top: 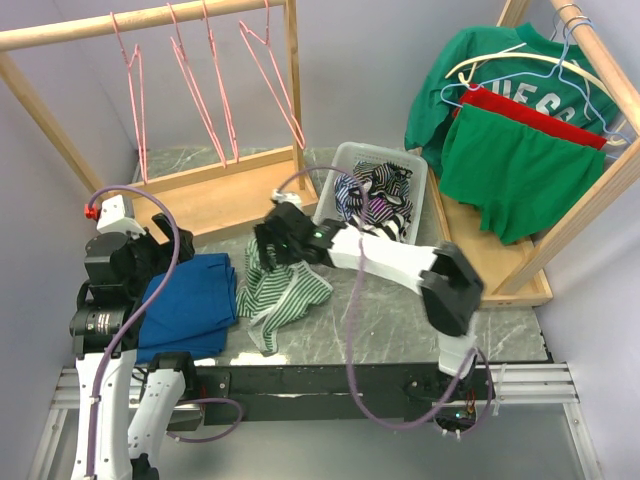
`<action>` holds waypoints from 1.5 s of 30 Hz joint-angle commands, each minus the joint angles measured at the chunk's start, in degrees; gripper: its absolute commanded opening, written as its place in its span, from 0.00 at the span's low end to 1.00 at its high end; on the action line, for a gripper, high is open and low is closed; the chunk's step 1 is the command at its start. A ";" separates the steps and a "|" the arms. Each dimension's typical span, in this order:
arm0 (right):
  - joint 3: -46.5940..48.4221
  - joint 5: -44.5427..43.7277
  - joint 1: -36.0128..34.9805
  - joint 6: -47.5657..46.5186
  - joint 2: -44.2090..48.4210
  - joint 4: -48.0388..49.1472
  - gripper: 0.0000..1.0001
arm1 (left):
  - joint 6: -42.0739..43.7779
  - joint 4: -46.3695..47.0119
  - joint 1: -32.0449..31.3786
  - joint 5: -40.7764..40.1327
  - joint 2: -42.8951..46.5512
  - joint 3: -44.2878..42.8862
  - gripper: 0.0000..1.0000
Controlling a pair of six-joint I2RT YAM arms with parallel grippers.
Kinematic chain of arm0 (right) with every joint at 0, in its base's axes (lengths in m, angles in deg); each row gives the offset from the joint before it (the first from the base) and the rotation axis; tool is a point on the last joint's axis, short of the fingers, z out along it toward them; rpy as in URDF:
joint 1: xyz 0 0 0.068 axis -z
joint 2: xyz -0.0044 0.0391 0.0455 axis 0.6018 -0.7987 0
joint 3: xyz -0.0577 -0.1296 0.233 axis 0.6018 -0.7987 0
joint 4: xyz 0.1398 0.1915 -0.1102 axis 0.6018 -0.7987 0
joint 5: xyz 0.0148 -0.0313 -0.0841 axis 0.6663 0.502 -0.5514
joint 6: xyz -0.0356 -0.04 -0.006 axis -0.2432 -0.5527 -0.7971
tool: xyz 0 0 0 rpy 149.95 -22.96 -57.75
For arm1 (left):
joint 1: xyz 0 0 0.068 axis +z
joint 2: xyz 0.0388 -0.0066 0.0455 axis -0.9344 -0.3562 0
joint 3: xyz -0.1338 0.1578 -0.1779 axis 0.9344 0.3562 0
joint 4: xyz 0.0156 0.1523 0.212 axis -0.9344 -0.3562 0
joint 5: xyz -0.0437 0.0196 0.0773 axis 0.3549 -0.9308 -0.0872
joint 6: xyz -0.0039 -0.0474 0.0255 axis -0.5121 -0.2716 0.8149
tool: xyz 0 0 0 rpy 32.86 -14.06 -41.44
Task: Remove the tank top from the hanger
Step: Pick up the tank top from the center of the board.
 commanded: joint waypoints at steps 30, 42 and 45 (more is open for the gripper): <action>10.27 -12.32 -7.78 21.26 -9.96 -4.15 1.00 | 1.18 1.06 0.27 0.14 0.58 -0.22 0.96; 24.28 -11.88 -3.73 15.02 -26.93 -14.45 1.00 | 1.18 1.15 0.27 0.23 0.58 -0.13 0.96; 22.35 -11.62 -3.47 14.05 -27.46 -13.48 1.00 | 1.44 1.33 0.27 0.49 0.32 -0.13 0.96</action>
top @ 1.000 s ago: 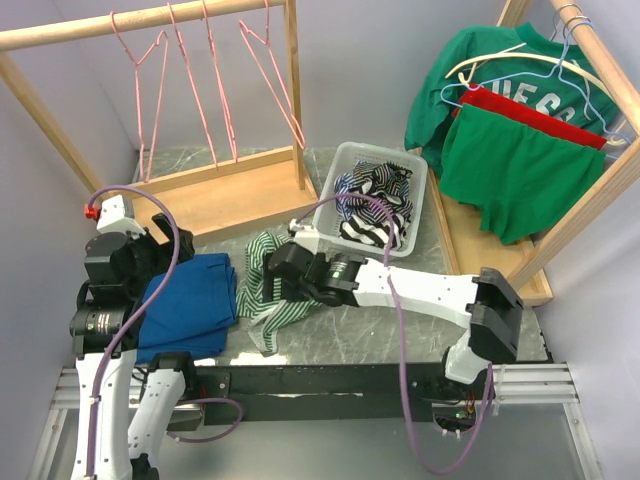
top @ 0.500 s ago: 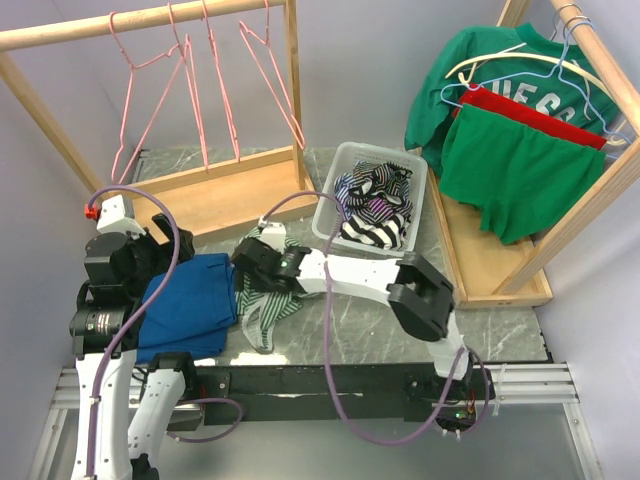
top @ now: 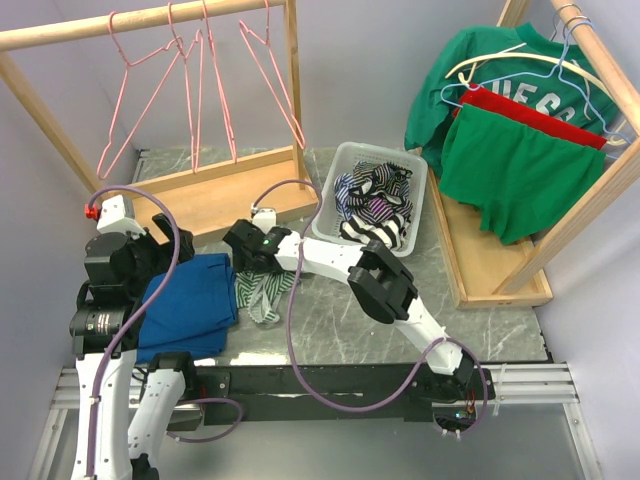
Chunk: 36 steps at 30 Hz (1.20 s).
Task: Remove the tank top from the hanger
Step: Pick up the tank top from the center of the board.
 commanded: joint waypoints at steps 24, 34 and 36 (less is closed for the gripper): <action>-33.29 1.34 -0.96 -3.62 23.93 9.09 0.00 | 1.82 1.17 0.27 0.19 0.18 -0.30 0.96; -30.94 -6.85 1.22 -8.98 50.48 3.39 0.00 | 1.90 1.53 0.27 0.71 0.27 -0.13 0.96; -29.61 -6.32 3.51 -9.42 51.89 2.85 0.00 | 1.99 1.61 0.27 0.63 0.36 -0.13 0.96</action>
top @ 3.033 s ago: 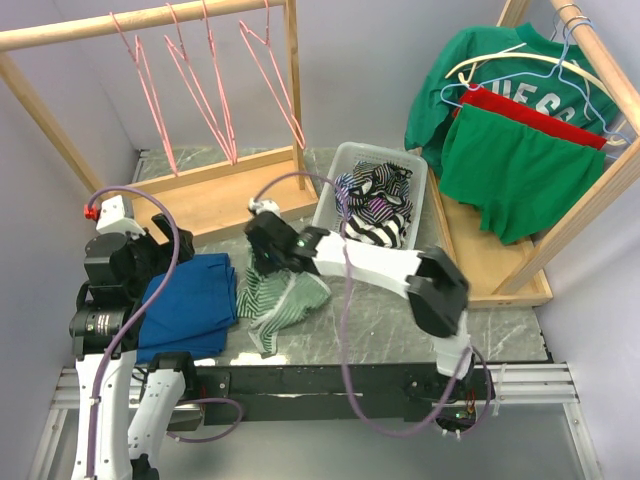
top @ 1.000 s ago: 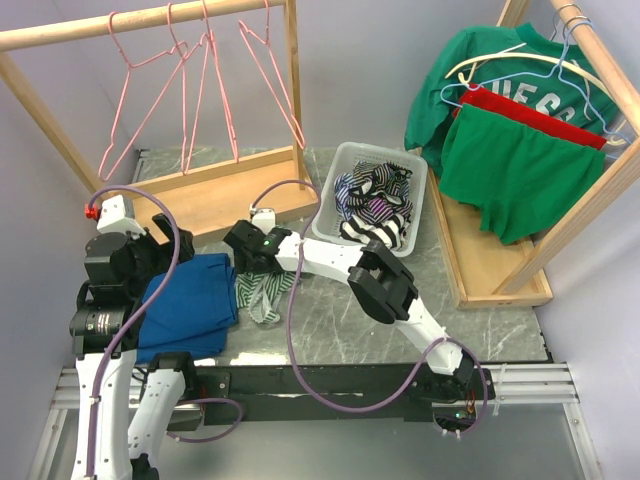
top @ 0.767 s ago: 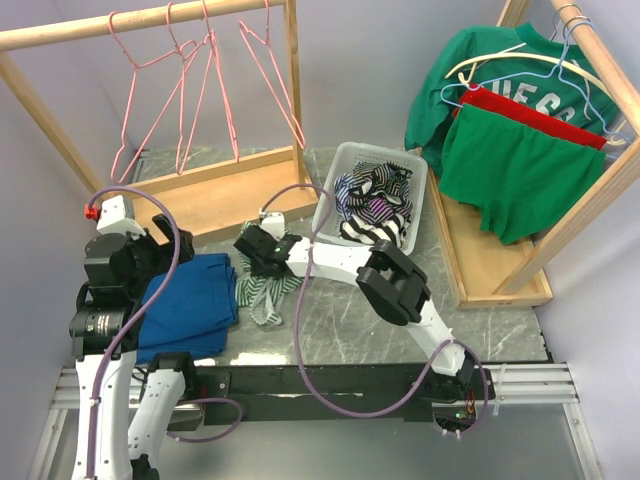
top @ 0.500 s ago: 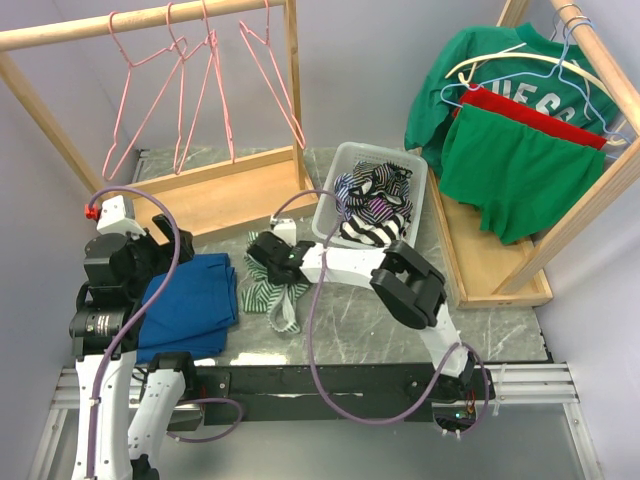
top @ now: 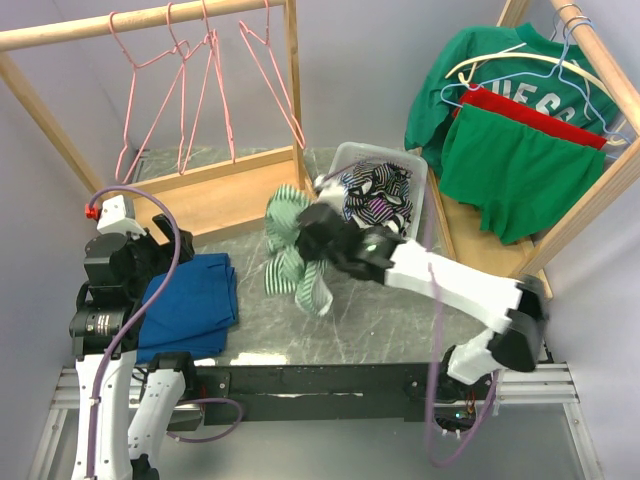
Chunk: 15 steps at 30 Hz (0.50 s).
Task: Remove the tank top from the hanger
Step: Pick up the tank top from the center of the board, then place the tank top in the bin.
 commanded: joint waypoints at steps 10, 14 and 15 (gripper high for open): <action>3.75 8.46 24.05 -9.23 0.44 11.05 0.00 | 0.97 1.07 0.35 0.96 0.56 -0.30 0.96; 9.71 14.07 28.54 -10.73 -9.68 13.25 0.00 | 0.44 1.41 0.27 2.10 0.56 -0.04 0.96; 11.57 14.69 29.85 -10.38 -12.05 12.55 0.00 | 0.18 1.50 0.27 2.97 0.47 -0.04 0.96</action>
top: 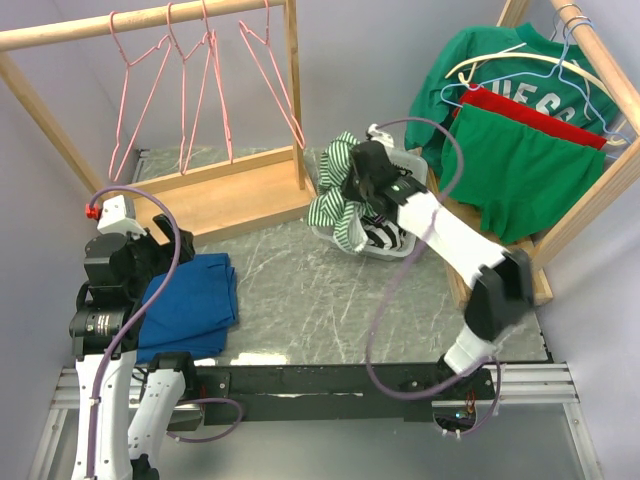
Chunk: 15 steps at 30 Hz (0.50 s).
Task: Remove the tank top from the hanger
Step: Place the tank top in the bin.
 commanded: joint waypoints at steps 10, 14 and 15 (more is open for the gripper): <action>5.61 3.53 12.76 3.79 -17.44 1.20 0.00 | 0.28 1.06 0.27 4.14 0.01 -0.13 0.96; 2.69 -0.23 14.09 3.27 -16.03 0.42 0.00 | 0.28 1.06 0.27 4.06 -0.78 -0.13 0.96; 2.25 -0.51 14.10 2.74 -15.68 0.42 0.00 | 0.20 1.24 0.27 4.14 -0.87 -0.04 0.96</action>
